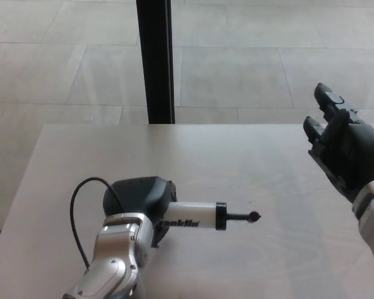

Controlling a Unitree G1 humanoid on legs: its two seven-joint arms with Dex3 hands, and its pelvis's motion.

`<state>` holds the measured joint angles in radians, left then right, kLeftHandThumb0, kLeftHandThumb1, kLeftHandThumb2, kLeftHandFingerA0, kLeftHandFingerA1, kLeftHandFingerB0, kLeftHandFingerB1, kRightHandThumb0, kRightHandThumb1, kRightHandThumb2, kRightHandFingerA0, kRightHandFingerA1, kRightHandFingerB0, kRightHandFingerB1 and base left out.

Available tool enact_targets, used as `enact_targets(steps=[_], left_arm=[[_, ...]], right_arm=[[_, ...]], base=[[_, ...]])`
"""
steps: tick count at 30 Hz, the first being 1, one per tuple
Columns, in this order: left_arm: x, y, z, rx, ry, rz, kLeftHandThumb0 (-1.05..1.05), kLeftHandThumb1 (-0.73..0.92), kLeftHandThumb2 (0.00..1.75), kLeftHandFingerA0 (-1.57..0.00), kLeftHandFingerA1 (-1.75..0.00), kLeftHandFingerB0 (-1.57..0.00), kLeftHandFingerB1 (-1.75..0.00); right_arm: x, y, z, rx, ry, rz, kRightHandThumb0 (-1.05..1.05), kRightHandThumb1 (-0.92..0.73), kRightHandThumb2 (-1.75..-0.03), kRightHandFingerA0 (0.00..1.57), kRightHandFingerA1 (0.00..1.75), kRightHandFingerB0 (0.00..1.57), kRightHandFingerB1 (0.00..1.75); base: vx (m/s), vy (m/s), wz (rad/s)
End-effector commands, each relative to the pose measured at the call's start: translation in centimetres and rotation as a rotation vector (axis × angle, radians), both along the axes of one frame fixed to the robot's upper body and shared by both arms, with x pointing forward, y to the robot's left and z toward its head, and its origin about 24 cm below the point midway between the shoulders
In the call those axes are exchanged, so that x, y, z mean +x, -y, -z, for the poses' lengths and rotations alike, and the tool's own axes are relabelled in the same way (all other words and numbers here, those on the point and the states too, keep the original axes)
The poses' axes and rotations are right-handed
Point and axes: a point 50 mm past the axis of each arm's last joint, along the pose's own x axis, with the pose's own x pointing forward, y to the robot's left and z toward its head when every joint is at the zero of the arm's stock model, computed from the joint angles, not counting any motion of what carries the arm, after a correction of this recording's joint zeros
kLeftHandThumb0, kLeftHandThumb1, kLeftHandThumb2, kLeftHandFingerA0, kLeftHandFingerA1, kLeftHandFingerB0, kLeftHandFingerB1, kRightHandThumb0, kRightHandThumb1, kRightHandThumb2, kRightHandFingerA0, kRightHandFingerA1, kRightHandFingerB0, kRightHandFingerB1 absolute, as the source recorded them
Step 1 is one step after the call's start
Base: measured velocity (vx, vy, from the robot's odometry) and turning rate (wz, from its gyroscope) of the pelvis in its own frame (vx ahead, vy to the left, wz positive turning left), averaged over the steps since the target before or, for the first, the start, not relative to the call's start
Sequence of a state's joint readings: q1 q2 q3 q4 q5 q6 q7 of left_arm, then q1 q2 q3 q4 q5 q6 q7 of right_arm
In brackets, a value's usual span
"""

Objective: The robot uses its left hand to lift the air pump kept on the middle of the desk and use the right hand to compress the handle

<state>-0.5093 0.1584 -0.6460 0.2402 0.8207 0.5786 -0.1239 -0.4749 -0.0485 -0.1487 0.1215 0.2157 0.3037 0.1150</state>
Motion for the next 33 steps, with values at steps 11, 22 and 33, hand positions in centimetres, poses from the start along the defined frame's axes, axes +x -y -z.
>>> enact_targets(steps=[11,22,33], left_arm=[[-2.0,1.0,3.0,0.110,-0.194,0.079,-0.43,0.62,0.67,-0.81,-1.46,-0.23,-0.49],[-1.2,0.6,1.2,0.011,-0.366,-0.010,-0.74,0.43,0.87,0.00,-0.45,-0.05,-0.34],[-0.7,-0.7,0.1,-0.093,-0.429,0.027,-0.94,0.52,0.98,0.00,-0.17,0.00,0.00]], right_arm=[[-0.1,0.8,0.6,0.005,-0.038,0.032,-1.00,-0.92,-1.33,0.00,0.08,0.01,0.05],[-0.1,0.4,0.5,0.003,-0.038,0.037,-0.98,-0.92,-1.31,0.00,0.09,0.08,0.11],[0.1,0.4,0.4,-0.004,-0.048,0.036,-0.98,-0.92,-1.31,0.00,0.11,0.05,0.09]], base=[[0.00,0.000,0.00],[0.00,0.000,0.00],[0.00,0.000,0.00]])
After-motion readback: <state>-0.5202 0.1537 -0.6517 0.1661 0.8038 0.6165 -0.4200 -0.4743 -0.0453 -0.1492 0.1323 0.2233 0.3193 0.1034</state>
